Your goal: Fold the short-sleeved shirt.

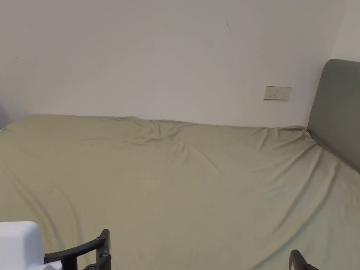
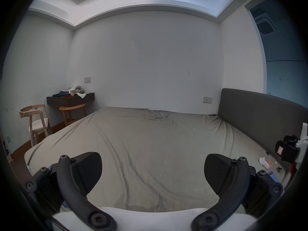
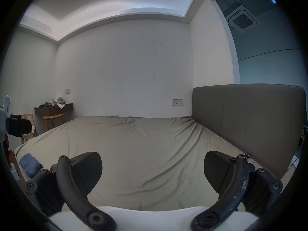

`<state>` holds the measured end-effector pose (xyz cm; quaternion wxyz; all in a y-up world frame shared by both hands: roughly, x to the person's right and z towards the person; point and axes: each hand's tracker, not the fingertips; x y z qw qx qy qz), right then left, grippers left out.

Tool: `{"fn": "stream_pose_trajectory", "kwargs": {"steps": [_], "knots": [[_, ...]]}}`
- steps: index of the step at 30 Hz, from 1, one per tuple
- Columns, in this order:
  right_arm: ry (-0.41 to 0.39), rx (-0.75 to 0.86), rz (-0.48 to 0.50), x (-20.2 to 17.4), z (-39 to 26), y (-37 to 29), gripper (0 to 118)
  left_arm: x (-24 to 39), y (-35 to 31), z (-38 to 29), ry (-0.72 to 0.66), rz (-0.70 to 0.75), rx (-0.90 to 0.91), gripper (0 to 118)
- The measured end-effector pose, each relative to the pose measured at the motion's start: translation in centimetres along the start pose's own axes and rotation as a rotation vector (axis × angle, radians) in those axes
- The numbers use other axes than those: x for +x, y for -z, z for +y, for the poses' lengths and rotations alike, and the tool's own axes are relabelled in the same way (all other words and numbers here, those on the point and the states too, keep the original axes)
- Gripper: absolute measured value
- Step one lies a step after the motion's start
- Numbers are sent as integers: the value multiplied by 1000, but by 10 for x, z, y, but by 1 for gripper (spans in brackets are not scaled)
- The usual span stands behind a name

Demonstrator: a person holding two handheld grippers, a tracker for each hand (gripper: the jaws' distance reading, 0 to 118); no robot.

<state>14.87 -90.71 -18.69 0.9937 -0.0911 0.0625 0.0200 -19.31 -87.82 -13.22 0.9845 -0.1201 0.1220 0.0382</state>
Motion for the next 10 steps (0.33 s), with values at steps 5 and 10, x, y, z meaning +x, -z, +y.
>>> {"fn": "stream_pose_trajectory", "kwargs": {"steps": [5, 10], "knots": [[-1, -2, 4, -1, 0, 1, 118, 1, 0, -3, 34, 8, -4, 118], [5, -3, 15, -3, -2, 3, 118, 4, 0, -4, 47, -12, -12, 118]]}}
